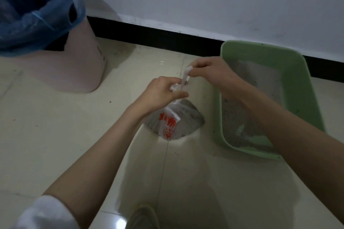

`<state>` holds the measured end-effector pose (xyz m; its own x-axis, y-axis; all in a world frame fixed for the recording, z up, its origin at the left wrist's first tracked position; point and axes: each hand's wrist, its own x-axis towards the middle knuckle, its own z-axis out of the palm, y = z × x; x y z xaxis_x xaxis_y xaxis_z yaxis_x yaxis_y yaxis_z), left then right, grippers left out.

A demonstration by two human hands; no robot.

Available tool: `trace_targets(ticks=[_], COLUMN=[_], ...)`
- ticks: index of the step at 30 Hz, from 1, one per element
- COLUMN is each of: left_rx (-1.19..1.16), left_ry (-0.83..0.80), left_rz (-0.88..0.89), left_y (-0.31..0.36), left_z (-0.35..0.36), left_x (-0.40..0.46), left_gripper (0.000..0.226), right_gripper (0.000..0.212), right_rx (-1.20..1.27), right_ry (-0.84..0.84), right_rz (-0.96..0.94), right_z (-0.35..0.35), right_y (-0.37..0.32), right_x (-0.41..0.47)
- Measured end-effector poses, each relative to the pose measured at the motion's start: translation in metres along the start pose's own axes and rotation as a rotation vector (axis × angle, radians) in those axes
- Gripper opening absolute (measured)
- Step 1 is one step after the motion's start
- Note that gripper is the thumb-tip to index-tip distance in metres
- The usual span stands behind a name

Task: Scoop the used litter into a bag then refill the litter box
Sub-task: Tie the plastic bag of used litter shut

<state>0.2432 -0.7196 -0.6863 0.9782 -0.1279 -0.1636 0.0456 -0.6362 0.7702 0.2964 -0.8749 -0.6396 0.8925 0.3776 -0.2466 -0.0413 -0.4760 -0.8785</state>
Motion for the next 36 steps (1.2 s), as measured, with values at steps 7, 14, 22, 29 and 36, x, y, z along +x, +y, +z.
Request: trace_targets(ticks=[7,14,22,29,36], left_rx=[-0.329,-1.259,-1.318,-1.293,-0.661], left_ry=[0.072,0.113,0.173,0.125,-0.036], left_rz=[-0.110,-0.630,-0.728,-0.713,-0.309], left_y=[0.003,0.017,0.009,-0.005,-0.037], left_z=[-0.001,-0.005,-0.018,-0.024,-0.037], left_x=[0.006,0.011,0.016,0.014,-0.021], left_gripper=[0.027,0.028,0.028,0.022,0.025], right_gripper=[0.025,0.021,0.032,0.023,0.023], right_rx=[0.457,0.170,-0.273,-0.666,0.504], right_ry=[-0.030,-0.184,-0.095,-0.032,-0.180], right_rz=[0.304,0.206,-0.057,-0.252,0.396], right_z=[0.007,0.062,0.089,0.095,0.063], right_y=[0.035,0.053,0.049,0.052,0.048], right_x=[0.003,-0.016,-0.003,0.002,0.007])
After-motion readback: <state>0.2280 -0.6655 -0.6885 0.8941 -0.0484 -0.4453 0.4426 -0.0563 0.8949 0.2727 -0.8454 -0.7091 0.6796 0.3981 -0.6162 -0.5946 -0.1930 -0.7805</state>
